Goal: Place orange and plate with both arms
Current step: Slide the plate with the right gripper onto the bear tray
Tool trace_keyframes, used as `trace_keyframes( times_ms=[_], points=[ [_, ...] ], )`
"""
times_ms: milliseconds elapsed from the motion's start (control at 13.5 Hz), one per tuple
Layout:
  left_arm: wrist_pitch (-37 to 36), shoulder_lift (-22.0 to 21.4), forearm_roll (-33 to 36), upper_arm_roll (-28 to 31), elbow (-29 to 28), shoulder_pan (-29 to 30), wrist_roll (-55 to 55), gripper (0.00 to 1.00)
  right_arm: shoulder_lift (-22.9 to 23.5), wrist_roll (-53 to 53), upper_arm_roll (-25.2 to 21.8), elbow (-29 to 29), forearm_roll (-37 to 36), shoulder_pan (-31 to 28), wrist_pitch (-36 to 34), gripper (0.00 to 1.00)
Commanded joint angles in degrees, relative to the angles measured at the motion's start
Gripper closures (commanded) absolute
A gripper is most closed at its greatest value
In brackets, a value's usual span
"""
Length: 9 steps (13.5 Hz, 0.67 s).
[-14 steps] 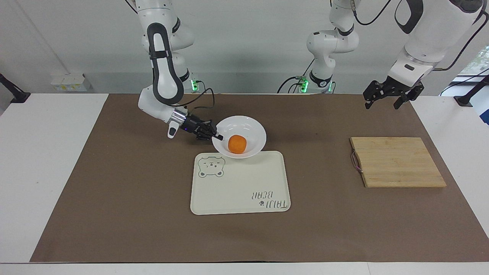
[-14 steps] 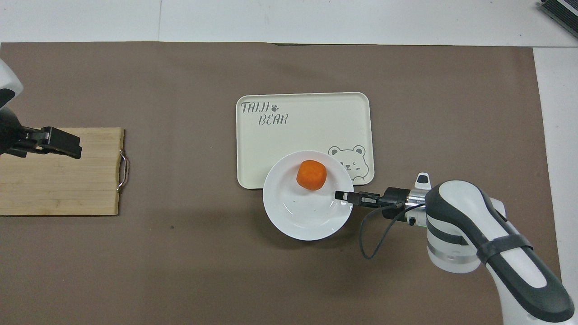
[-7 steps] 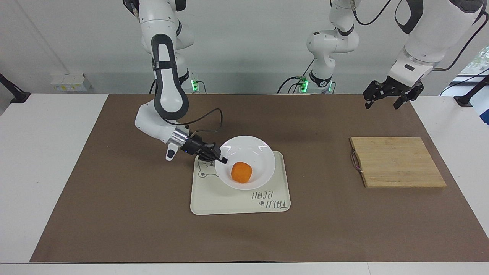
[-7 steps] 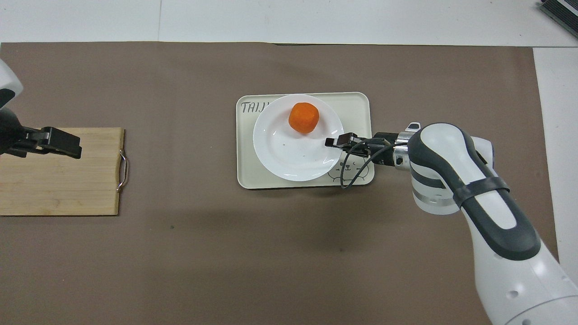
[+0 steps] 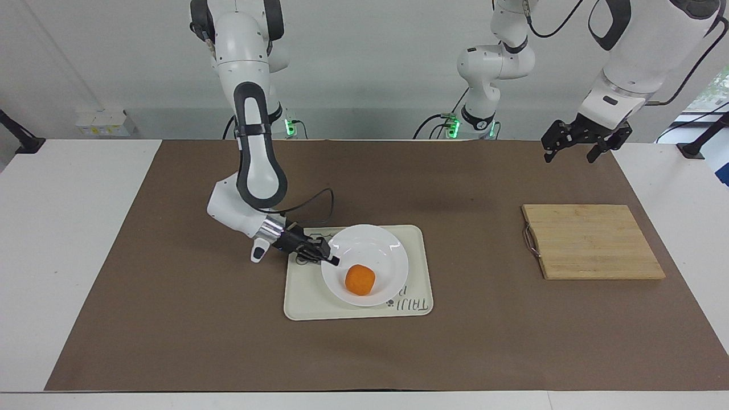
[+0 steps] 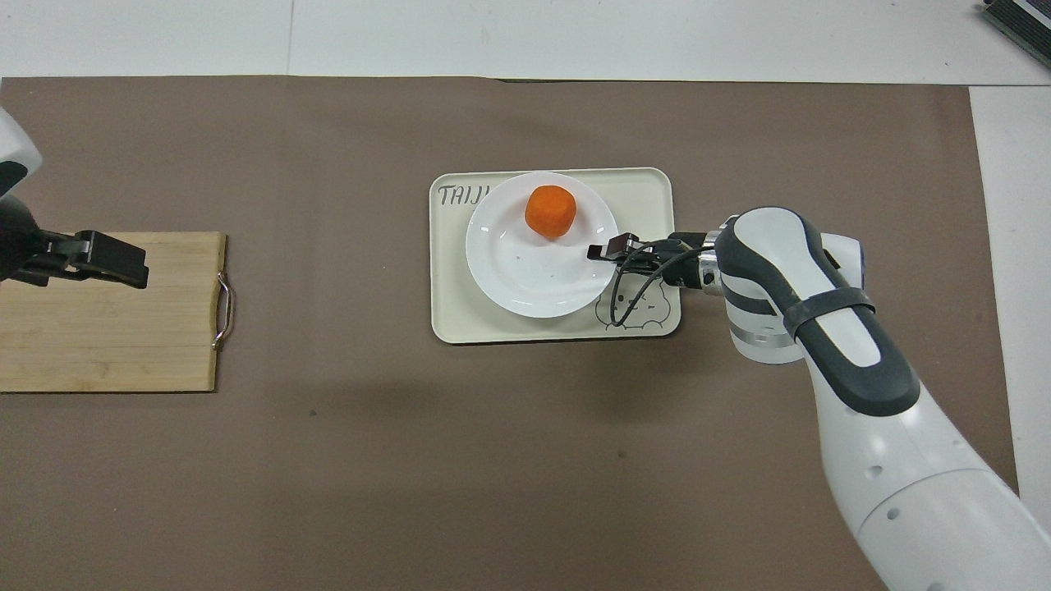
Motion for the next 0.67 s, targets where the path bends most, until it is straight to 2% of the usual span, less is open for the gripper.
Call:
trace_keyframes(
  times_ms=[0,148,222,296,370,592],
  points=[
    [-1.42,0.77,0.60,-0.55,1.67,0.65,0.50,0.00,-0.57,-2.72,0.18,-1.16,0.62,-0.37,0.53,1.00],
    [-1.42,0.77,0.60,-0.55,1.67,0.65,0.50,0.00,-0.83,-3.07,0.09,-2.04,0.44,-0.37,0.53,1.00],
    [-1.42,0.77,0.60,-0.55,1.67,0.73,0.50,0.00,-0.83,-2.90,0.00,-2.04,0.09,-0.37,0.53,0.82],
    [-1.42,0.77,0.60,-0.55,1.67,0.73,0.50,0.00,-0.75,-2.90,0.00,-1.87,-0.52,-0.37,0.53,0.35],
    [-1.42,0.77,0.60,-0.55,1.67,0.65,0.50,0.00,-0.83,-2.81,0.00,-1.95,-0.52,-0.28,0.53,0.00],
    [-1.42,0.77,0.60,-0.55,1.67,0.65,0.50,0.00,-3.19,-0.63,-0.26,-1.78,-3.23,-0.11,0.97,0.00]
  ],
)
